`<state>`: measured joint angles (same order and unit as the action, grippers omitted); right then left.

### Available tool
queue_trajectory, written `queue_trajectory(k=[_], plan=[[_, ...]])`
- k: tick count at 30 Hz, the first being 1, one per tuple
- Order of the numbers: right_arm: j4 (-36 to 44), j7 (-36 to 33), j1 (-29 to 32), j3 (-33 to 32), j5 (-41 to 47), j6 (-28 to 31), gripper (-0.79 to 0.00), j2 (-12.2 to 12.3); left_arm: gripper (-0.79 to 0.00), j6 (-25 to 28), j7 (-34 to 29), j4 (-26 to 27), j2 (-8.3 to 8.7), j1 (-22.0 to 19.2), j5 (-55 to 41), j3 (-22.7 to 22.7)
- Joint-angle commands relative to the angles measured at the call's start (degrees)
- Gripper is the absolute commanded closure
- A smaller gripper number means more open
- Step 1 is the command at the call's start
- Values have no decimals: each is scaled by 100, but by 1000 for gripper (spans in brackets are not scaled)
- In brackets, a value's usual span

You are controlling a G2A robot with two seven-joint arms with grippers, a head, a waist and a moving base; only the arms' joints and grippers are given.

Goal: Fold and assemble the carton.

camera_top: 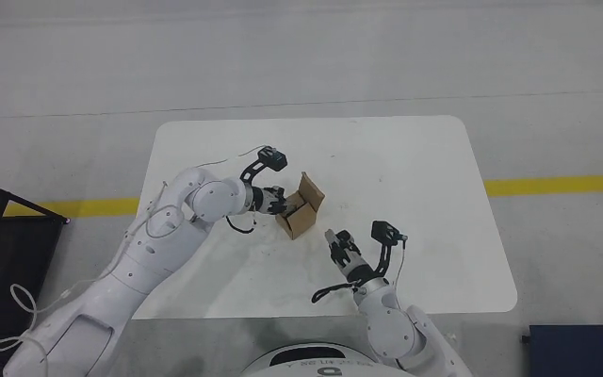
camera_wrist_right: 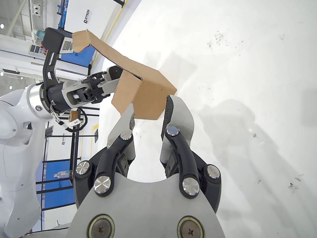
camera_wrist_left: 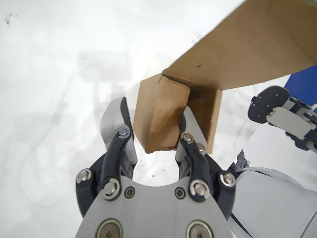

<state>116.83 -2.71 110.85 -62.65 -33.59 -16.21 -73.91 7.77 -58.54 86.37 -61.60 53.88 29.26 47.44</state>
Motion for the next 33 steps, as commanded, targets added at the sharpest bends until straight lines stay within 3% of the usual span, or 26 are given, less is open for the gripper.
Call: queue_trajectory(k=[1,14,15,16,17,18,26,30,33], plan=[[-31,-61,-51,28,-285,194,-317,21,0,-67,-19,52,-2,10,-19,20],[-343,234,-329,105,-1027,571,-320,38,0,-265,-251,321,20,95,-330,237],[-360,216,-344,98,-1087,606,-339,43,-74,-272,-256,330,21,96,-330,247],[-371,213,-354,83,-1128,631,-354,48,-209,-282,-257,336,20,104,-360,258],[-387,208,-359,66,-1152,668,-369,53,-539,-286,-253,333,20,116,-427,279],[-404,191,-365,49,-1176,713,-382,58,-779,-290,-267,320,21,129,-498,302],[-728,-299,-495,124,-1429,1273,-480,105,-785,-344,-409,45,62,219,-1151,633],[-827,-355,-567,296,-1644,1407,-437,103,-785,-412,-248,-144,98,162,-1069,850],[-855,-408,-592,359,-1851,1483,-474,115,-785,-427,-76,-256,88,34,-999,898]])
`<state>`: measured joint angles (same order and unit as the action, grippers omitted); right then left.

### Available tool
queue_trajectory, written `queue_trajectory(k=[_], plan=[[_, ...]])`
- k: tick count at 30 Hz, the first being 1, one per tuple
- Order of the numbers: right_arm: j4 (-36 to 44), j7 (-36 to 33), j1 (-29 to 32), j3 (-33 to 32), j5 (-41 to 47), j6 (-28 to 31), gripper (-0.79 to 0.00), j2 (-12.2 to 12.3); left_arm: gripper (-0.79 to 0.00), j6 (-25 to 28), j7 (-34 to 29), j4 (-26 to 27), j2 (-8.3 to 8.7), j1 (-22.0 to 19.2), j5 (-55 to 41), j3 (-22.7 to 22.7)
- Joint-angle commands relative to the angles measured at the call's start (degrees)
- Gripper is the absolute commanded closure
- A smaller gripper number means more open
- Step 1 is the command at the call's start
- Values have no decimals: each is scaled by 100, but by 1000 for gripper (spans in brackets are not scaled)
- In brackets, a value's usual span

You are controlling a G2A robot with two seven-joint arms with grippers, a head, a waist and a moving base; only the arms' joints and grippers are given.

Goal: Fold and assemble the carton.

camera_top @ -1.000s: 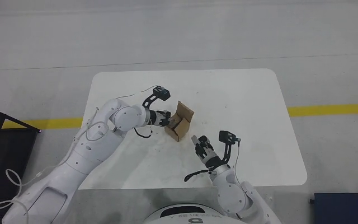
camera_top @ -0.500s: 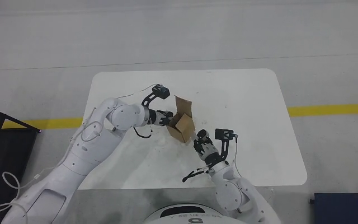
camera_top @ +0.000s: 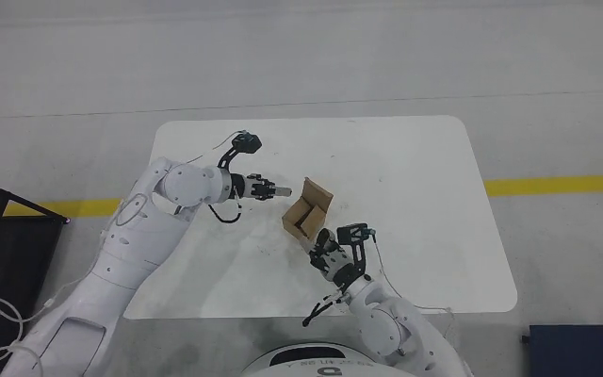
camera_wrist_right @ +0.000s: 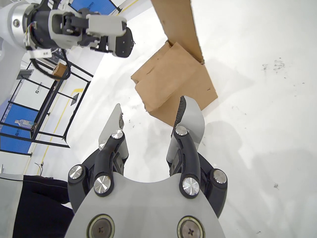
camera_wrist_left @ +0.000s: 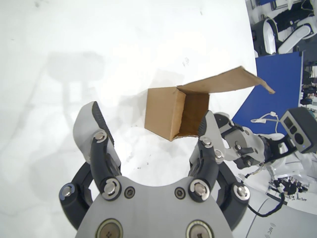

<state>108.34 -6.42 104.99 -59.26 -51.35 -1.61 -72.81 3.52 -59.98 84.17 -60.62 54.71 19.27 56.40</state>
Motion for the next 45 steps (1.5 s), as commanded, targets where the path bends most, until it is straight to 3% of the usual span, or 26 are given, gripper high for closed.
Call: queue_trajectory(k=[1,5,12,19,24,29,45], plan=[[-23,-89,-18,46,-179,33,-486,10,-785,-6,149,-78,-27,-118,19,-21],[-196,-320,-154,186,-554,-104,-489,8,-785,6,409,-316,-165,-487,70,-349],[-499,-305,-449,289,-730,-642,-486,-52,-785,111,624,-941,-561,-1273,13,-1225],[-665,-163,-478,55,-942,-1419,-486,-64,-785,307,586,-1536,-789,-1609,-80,-1593],[-607,-25,-443,-115,-868,-1836,-514,-82,-785,470,474,-1739,-799,-1585,-142,-1557],[-519,56,-385,-196,-818,-1872,-542,-87,-785,574,317,-1643,-745,-1427,-135,-1451],[264,1089,598,-583,-947,-1016,-557,27,-785,616,114,-817,-613,-1003,684,-1391]])
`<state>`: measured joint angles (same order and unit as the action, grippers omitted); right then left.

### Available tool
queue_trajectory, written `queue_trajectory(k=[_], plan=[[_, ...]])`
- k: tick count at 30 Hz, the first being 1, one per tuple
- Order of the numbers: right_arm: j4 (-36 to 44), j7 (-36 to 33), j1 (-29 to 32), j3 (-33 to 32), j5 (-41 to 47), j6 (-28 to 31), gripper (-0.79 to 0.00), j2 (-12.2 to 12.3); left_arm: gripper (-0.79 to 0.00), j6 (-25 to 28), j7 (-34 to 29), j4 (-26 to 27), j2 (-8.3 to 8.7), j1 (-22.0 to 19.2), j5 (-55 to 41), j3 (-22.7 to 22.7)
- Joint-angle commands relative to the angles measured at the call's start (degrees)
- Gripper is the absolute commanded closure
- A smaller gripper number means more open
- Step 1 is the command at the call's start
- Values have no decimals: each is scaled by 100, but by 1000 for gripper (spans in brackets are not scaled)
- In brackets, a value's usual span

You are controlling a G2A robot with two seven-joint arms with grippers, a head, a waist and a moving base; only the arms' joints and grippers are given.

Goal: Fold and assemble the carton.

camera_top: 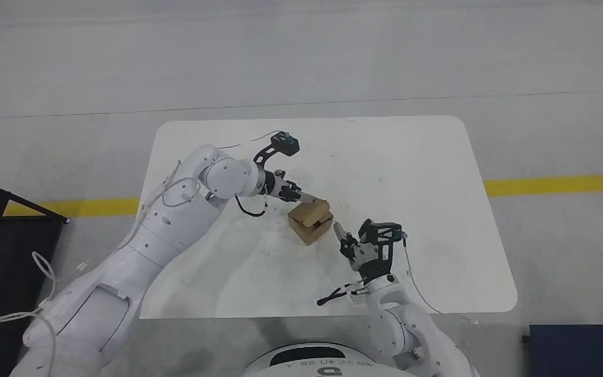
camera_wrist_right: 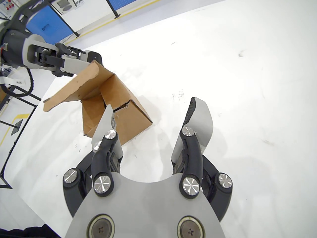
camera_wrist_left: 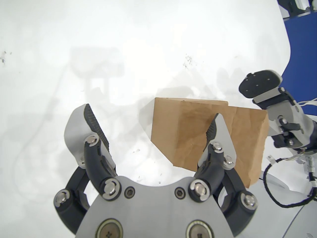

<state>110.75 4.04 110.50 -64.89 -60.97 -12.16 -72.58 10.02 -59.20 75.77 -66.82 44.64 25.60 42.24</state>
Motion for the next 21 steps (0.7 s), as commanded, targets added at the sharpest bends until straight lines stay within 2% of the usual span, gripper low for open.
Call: queue_trajectory(k=[1,8,14,21], plan=[[42,76,98,-44,21,69,-560,10,-785,-63,77,57,17,4,158,48],[10,-350,102,-16,-124,85,-603,25,-785,144,-51,398,120,185,265,290],[-10,-523,-26,90,-139,48,-542,5,-785,197,-156,628,129,331,540,169],[311,-518,245,-77,-25,253,-437,47,-785,242,-137,570,87,344,703,32]])
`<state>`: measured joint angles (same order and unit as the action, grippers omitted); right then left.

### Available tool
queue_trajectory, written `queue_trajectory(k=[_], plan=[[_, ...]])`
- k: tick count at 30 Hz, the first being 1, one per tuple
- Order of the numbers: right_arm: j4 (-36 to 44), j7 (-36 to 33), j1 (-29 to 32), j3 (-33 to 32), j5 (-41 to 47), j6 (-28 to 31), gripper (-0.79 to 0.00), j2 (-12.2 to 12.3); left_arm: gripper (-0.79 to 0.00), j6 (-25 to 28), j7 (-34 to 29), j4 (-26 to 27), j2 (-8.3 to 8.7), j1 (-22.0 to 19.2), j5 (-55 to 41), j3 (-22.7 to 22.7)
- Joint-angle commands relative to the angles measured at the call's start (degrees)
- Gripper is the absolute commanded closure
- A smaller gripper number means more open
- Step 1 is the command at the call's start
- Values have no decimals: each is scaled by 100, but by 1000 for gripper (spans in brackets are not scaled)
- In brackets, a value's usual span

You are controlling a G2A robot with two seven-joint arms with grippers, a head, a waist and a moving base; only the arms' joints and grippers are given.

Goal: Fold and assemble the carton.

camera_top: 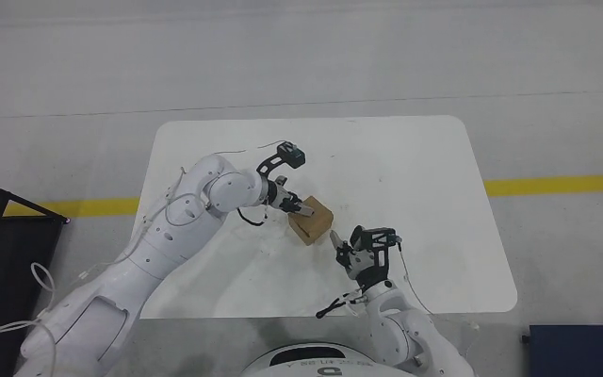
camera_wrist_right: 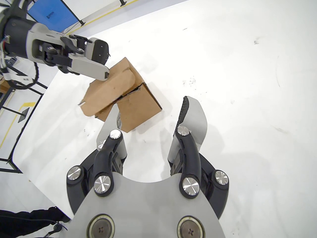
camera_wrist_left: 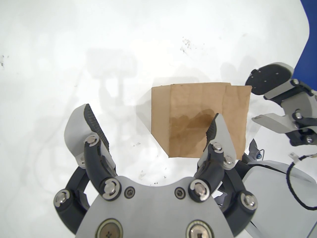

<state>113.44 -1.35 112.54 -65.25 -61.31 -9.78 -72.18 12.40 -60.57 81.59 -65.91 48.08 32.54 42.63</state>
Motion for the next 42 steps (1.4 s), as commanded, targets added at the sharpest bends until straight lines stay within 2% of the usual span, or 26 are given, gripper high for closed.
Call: queue_trajectory(k=[1,4,12,20,27,36,42], plan=[[80,44,87,-73,24,29,-437,13,-785,6,2,-22,-7,-1,15,-11],[123,76,131,-130,38,39,-453,21,-785,10,2,-39,-18,-4,2,-10],[-308,-183,-402,136,-54,-144,-394,-43,-785,69,-15,-64,-28,23,12,0],[-612,-571,-851,534,-312,-425,-425,-122,-785,123,-28,-70,-28,60,30,28],[-469,-793,-844,631,-405,-186,-443,-111,-779,168,-49,-131,-45,72,-61,34],[-655,-580,-1000,557,-178,-749,-385,-178,-770,238,-81,-257,-70,67,-270,54],[-569,-880,-948,659,-346,-488,-382,-159,-770,270,-96,-303,-65,71,-297,98]])
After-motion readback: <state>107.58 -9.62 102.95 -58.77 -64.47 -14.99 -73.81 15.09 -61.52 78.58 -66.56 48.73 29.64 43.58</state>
